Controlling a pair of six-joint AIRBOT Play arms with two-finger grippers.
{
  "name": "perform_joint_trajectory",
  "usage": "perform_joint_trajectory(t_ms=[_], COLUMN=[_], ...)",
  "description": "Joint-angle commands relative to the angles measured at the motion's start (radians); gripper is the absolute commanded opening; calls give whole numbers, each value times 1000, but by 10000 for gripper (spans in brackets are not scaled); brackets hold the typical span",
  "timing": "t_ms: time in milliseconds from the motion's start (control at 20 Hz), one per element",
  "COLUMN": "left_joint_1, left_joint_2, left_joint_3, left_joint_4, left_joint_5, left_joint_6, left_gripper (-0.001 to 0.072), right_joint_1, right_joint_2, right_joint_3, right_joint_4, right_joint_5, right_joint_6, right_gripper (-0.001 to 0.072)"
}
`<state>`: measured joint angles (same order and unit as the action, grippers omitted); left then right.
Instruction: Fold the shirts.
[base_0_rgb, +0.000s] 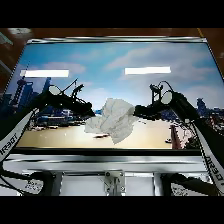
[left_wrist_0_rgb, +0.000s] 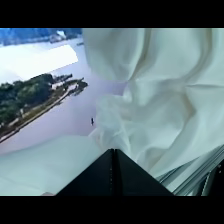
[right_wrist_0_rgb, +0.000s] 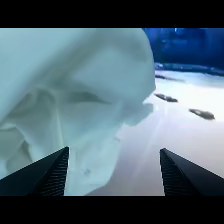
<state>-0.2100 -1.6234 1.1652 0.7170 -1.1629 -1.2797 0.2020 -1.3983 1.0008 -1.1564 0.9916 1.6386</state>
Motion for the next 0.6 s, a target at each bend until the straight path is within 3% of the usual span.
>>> perform_joint_trajectory(t_ms=[0, 200, 250, 350, 400, 550], left_joint_1=[5, 5, 5, 5, 5, 11], left_joint_2=[42, 81, 84, 84, 84, 128], left_joint_3=[1, 1, 1, 1, 1, 3], left_joint_4=[16, 16, 16, 16, 16, 16], left_joint_5=[-17, -17, -17, -16, -16, 56], left_joint_6=[1, 5, 8, 12, 13, 26], left_gripper=[35, 35, 35, 35, 35, 33], right_joint_1=[0, 0, 0, -2, -2, -2], right_joint_2=[-64, -131, -142, -148, -144, -93], right_joint_3=[0, 0, 0, 0, 2, 45], right_joint_4=[50, 60, 59, 55, 55, 18], right_joint_5=[-104, -129, -132, -149, -153, -123], right_joint_6=[3, 8, 8, 8, 7, -36], right_gripper=[682, 676, 560, 109, 64, 60])
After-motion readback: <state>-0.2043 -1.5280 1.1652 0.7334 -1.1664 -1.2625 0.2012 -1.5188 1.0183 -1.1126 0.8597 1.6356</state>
